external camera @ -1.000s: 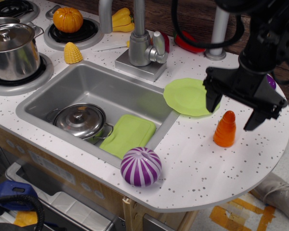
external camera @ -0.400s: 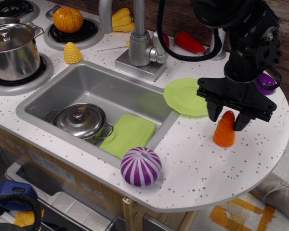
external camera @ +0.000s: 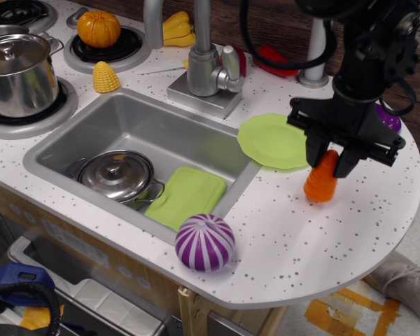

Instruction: Put carrot on plate

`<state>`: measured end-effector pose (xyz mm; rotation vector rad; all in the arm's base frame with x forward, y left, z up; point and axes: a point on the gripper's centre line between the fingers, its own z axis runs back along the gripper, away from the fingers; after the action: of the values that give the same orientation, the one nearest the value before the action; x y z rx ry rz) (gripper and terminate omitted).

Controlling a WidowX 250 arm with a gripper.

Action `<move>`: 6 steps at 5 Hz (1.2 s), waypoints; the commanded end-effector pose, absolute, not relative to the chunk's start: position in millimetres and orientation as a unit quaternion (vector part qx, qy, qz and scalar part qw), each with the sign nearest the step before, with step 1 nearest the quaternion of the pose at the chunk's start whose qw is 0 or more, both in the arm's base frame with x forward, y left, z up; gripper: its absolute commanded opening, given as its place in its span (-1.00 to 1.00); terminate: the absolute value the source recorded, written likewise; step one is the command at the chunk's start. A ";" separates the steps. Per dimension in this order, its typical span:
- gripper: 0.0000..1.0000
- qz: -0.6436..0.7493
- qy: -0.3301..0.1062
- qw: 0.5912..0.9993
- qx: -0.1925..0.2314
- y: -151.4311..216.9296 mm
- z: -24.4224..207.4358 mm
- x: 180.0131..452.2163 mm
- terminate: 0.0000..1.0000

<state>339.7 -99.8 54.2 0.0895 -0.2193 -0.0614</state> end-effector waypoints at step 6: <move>-1.00 -0.125 -0.181 0.974 0.058 -26.5 69.8 410.5 -1.00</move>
<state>400.8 -29.3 45.4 0.1156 -0.2841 -0.2509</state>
